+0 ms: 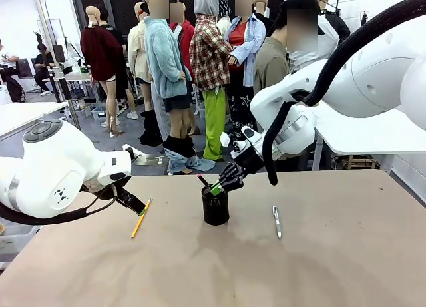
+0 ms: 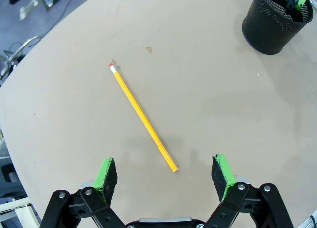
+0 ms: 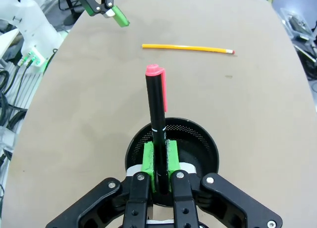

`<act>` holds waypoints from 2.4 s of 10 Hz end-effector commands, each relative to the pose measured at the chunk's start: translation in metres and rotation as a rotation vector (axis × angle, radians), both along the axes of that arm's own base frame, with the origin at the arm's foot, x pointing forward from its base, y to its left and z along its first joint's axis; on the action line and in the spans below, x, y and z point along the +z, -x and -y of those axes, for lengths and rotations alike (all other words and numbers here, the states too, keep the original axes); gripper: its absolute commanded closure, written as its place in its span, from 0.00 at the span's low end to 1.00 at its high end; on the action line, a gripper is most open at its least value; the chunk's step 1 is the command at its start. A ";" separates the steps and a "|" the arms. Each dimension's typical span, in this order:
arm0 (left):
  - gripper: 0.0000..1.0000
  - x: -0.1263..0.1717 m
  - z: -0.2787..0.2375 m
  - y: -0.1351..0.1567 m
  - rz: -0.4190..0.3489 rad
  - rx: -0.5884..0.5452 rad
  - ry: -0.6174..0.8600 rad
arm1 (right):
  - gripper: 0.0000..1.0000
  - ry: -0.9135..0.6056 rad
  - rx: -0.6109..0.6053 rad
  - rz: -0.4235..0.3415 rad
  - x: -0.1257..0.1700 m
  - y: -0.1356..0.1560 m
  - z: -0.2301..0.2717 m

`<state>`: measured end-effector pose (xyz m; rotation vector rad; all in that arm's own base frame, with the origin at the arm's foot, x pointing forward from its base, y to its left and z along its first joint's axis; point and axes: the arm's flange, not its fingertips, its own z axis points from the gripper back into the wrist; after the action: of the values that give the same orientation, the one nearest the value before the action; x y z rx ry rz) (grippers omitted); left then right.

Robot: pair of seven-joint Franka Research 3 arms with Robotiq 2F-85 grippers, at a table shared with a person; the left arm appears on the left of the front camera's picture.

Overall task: Place the pens into the pen holder.
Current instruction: Pick up a writing instrument from the table and place it into the Pen holder.

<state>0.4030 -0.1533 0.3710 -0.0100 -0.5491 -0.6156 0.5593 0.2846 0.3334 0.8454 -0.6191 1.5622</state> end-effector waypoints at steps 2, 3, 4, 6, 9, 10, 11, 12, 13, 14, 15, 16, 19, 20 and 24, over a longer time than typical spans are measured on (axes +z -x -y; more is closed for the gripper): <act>0.00 0.000 -0.002 0.000 -0.001 0.004 0.005 | 0.65 0.016 -0.010 -0.011 -0.005 -0.008 0.001; 0.00 0.000 -0.002 0.000 -0.001 0.004 0.005 | 0.65 0.005 -0.005 -0.010 -0.004 -0.007 0.002; 0.00 0.000 -0.002 0.000 -0.001 0.004 0.005 | 0.65 -0.006 -0.009 0.004 -0.001 -0.003 0.004; 0.00 0.000 -0.002 0.000 -0.001 0.004 0.005 | 0.65 0.007 -0.048 0.061 0.029 0.017 0.016; 0.00 0.000 -0.002 0.000 -0.001 0.004 0.005 | 0.65 0.052 -0.193 0.212 0.093 0.061 0.046; 0.00 0.000 -0.002 0.000 -0.001 0.004 0.005 | 0.65 0.093 -0.274 0.181 0.107 0.066 0.054; 0.00 0.000 -0.002 0.000 -0.001 0.004 0.005 | 0.65 0.185 -0.353 0.077 0.122 0.067 0.062; 0.00 0.000 -0.002 0.000 -0.001 0.004 0.005 | 0.65 0.300 -0.460 -0.039 0.134 0.067 0.064; 0.00 0.000 -0.002 0.000 -0.001 0.004 0.005 | 0.65 0.402 -0.565 -0.088 0.145 0.066 0.062; 0.00 0.000 -0.002 0.000 -0.001 0.004 0.005 | 0.65 0.545 -0.671 -0.178 0.152 0.062 0.056; 0.00 0.000 -0.002 0.000 -0.001 0.004 0.005 | 0.65 0.674 -0.768 -0.310 0.155 0.054 0.049; 0.00 0.000 -0.002 0.000 -0.001 0.004 0.005 | 0.65 0.764 -0.817 -0.387 0.154 0.046 0.044; 0.00 0.000 -0.002 0.000 -0.001 0.004 0.005 | 0.65 0.899 -0.913 -0.519 0.135 0.026 0.034; 0.00 0.000 -0.002 0.000 -0.001 0.004 0.005 | 0.65 0.923 -0.936 -0.595 0.125 0.023 0.030; 0.00 0.000 -0.002 0.000 -0.001 0.004 0.005 | 0.65 0.987 -1.140 -0.590 0.074 0.013 0.019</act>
<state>0.4031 -0.1537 0.3709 -0.0095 -0.5489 -0.6164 0.5407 0.2668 0.4110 0.0960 0.1973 0.3845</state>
